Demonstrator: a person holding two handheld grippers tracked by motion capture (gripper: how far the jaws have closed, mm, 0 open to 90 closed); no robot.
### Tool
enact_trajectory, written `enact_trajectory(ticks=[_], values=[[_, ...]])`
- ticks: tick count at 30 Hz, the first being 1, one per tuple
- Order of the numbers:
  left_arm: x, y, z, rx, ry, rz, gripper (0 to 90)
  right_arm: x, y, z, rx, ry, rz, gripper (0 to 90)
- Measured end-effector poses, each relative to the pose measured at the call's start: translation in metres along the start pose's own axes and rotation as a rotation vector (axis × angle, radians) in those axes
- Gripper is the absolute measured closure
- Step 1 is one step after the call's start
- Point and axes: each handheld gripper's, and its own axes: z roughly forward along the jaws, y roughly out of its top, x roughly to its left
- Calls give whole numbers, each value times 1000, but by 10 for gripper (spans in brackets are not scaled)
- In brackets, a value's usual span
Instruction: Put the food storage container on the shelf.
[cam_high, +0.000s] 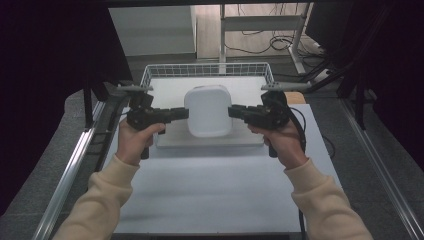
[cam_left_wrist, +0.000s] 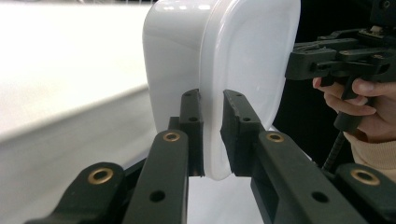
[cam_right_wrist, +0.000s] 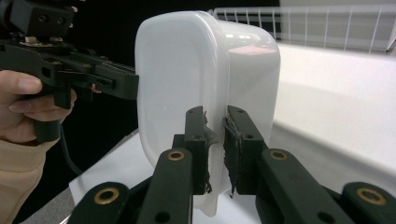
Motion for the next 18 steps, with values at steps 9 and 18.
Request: enact_trajectory(ticks=[9, 18], values=[[31, 52, 8, 25, -2, -39, 789, -20, 50, 15, 10, 21, 22, 805], [67, 64, 36, 76, 3, -137, 788, -51, 59, 43, 67, -8, 98, 809]])
